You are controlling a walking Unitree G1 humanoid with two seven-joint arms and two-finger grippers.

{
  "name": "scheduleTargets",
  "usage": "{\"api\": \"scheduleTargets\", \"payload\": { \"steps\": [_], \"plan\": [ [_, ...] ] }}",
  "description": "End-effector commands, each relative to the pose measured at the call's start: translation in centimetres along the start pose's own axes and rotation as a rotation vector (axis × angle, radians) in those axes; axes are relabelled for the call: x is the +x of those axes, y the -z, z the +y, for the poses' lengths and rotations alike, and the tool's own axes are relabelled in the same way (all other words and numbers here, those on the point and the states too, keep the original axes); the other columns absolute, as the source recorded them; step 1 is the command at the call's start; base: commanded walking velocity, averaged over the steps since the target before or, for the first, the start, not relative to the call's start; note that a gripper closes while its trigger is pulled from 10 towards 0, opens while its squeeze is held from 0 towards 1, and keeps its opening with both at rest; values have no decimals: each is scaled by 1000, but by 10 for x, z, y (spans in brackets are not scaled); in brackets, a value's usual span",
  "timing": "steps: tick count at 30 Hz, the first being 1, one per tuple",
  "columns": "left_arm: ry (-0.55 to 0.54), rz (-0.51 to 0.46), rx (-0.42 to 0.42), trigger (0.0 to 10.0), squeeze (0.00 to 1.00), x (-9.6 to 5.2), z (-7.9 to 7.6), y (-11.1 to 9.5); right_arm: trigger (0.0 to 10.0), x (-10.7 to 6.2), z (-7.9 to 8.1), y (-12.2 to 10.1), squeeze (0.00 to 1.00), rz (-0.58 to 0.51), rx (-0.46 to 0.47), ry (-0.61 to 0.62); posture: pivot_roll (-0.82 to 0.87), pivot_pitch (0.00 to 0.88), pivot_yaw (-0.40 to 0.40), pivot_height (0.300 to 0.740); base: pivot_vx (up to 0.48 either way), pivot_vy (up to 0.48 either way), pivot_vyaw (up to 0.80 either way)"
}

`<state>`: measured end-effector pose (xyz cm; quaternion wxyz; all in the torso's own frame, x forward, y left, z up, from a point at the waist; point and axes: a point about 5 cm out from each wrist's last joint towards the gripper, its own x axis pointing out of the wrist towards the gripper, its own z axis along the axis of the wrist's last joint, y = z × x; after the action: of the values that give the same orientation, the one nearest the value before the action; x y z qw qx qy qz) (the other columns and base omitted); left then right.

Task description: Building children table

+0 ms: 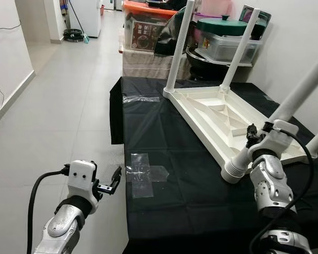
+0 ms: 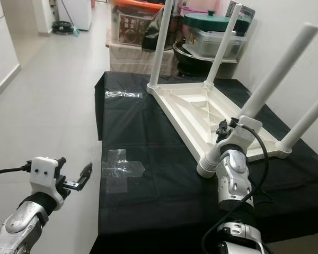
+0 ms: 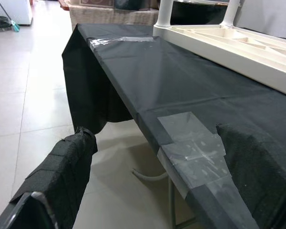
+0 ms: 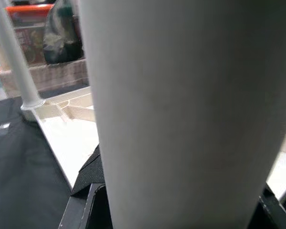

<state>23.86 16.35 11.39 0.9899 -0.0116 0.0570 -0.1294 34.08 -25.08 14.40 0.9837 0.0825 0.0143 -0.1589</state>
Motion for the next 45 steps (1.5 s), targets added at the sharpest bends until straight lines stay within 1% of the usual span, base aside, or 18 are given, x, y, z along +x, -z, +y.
{"api": "scheduleTargets", "payload": {
  "steps": [1,6,7,8,10,12,13,16,17,18,23,24,25,27,30,34,40,45],
  "plan": [
    [15,13,0,10000,0,2,-2,2,10000,-14,-5,65,0,322,-59,-4,92,0,-63,740,0,0,0],
    [21,13,3,10000,0,2,-2,2,10000,-6,-6,55,0,299,-93,-33,92,0,-63,740,0,0,0],
    [29,13,2,10000,0,3,-2,2,10000,-2,-2,47,0,274,-85,-82,94,0,-64,740,0,0,0],
    [29,13,2,10000,0,3,-2,2,10000,-2,-2,47,0,274,-85,-82,94,0,-64,740,0,0,0],
    [51,15,-3,10000,0,3,-5,2,10000,1,20,28,0,179,-33,-308,93,0,-62,740,0,0,0],
    [51,15,-3,10000,0,3,-5,2,10000,1,20,28,0,179,-33,-308,93,0,-62,740,0,0,0],
    [58,15,-6,10000,0,3,-6,2,10000,-1,28,23,0,154,3,-393,93,0,-62,740,0,0,0],
    [58,15,-6,10000,0,3,-6,2,10000,-1,28,23,0,154,3,-393,93,0,-62,740,0,0,0],
    [69,12,-15,10000,0,3,-8,1,10000,-10,39,25,0,142,57,-499,98,0,-64,740,0,0,0],
    [74,12,-17,10000,0,3,-9,1,10000,-14,44,27,0,146,71,-531,98,0,-64,740,0,0,0],
    [82,15,-20,10000,0,2,-11,1,10000,-20,50,32,0,153,89,-574,100,0,-64,740,0,0,0],
    [84,16,-21,10000,0,2,-11,1,10000,-22,51,34,0,154,96,-592,101,0,-63,740,0,0,0],
    [86,18,-21,10000,0,2,-10,1,10000,-27,55,35,0,154,98,-649,101,0,-62,740,0,0,0],
    [86,18,-21,10000,0,2,-10,1,10000,-27,55,35,0,154,98,-649,101,0,-62,740,0,0,0],
    [92,18,-24,10000,0,3,-11,1,10000,-29,56,37,0,177,72,-718,100,0,-63,740,0,0,0],
    [95,18,-25,10000,0,3,-11,1,10000,-29,55,38,0,190,61,-736,100,0,-63,740,0,0,0],
    [107,22,-31,10000,0,4,-14,2,10000,-32,57,40,0,283,-21,-856,100,0,-68,740,0,0,0],
    [111,25,-34,10000,0,3,-15,3,10000,-28,54,40,0,311,-57,-851,101,0,-69,740,0,0,0]
  ]
}}
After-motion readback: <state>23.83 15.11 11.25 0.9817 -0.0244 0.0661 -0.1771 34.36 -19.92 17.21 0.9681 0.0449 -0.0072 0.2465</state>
